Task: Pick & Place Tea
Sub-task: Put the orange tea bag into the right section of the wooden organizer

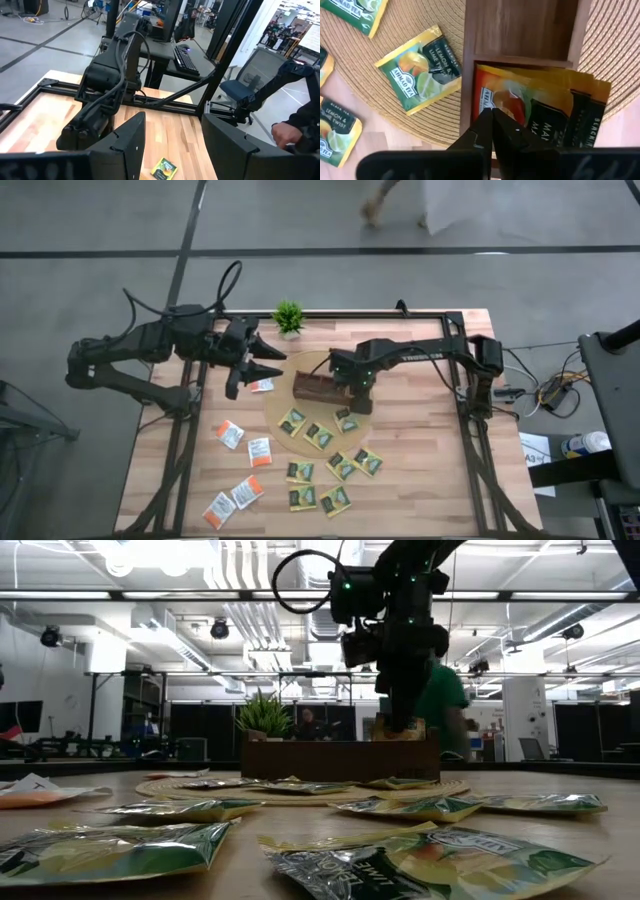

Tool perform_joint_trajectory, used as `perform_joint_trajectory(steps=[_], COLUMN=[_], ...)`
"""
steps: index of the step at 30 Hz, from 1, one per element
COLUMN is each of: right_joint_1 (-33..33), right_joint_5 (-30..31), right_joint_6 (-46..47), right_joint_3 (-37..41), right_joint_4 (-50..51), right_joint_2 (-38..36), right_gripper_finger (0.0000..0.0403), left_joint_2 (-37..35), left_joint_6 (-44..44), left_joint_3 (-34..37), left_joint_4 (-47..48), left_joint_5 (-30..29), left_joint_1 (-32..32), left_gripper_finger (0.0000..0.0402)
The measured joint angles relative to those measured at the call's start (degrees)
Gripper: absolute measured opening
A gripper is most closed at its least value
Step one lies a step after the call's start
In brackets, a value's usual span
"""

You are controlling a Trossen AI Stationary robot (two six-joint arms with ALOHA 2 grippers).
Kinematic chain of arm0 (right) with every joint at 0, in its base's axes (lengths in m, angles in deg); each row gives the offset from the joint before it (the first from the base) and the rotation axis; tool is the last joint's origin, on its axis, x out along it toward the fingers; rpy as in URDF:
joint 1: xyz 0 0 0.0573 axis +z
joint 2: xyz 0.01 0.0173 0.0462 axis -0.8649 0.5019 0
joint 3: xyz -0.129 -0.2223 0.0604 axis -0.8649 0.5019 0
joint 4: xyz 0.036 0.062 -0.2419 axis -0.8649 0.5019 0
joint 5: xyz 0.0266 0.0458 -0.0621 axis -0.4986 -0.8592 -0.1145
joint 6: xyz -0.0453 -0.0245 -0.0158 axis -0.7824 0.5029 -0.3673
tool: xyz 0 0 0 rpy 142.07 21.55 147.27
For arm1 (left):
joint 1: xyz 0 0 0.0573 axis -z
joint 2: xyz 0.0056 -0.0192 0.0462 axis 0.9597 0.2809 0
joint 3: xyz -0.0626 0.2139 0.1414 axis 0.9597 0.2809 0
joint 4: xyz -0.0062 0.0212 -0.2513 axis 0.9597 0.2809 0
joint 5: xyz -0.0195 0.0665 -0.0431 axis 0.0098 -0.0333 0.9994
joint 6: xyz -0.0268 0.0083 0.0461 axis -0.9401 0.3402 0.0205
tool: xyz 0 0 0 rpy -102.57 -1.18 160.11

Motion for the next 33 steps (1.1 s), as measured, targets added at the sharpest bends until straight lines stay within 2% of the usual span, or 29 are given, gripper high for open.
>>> perform_joint_trajectory(steps=[4, 33], right_joint_1=[-0.1, -1.1], right_joint_5=[-2.2, -2.2], right_joint_6=[0.0, 2.6], right_joint_3=[1.1, 5.1], right_joint_4=[-0.9, -6.8], right_joint_2=[0.0, 0.0], right_gripper_finger=[0.0008, 0.0008], left_joint_2=[-0.1, -0.2], left_joint_6=[0.0, 0.0], left_joint_3=[0.0, 0.0], left_joint_4=[0.1, 0.1], left_joint_5=[0.0, 0.0], left_joint_1=[0.0, 0.0], left_gripper_finger=[0.0188, 0.0188])
